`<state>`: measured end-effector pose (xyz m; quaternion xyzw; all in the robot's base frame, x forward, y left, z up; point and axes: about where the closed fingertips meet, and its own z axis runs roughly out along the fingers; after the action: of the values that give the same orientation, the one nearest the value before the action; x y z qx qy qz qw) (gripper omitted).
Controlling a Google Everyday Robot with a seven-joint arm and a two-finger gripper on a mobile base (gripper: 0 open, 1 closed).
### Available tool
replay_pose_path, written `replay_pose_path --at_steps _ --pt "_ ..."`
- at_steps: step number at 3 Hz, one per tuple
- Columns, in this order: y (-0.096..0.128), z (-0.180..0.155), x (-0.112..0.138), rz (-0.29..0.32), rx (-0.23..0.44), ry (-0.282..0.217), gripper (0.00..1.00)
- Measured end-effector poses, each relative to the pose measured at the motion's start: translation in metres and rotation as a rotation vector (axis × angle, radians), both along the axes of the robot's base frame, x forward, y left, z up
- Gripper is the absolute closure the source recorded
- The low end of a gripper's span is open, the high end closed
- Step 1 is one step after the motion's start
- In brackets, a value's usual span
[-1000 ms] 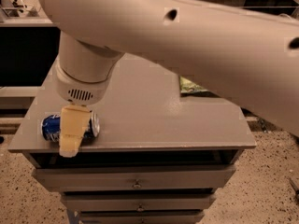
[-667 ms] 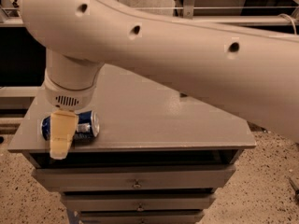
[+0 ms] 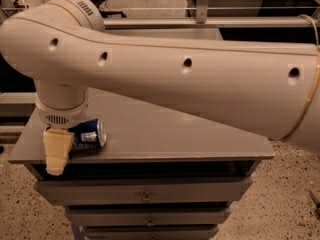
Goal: Place pepsi can upright
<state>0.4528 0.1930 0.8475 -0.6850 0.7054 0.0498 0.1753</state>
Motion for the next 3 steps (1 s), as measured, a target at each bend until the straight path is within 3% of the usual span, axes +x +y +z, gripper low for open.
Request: replay_pose_path --at_steps 1,3 --pt "0.005 -0.011 0.006 -0.048 -0.028 0.005 0.18" --pt "0.002 -0.013 0.021 -0.110 -0.030 0.015 0.64"
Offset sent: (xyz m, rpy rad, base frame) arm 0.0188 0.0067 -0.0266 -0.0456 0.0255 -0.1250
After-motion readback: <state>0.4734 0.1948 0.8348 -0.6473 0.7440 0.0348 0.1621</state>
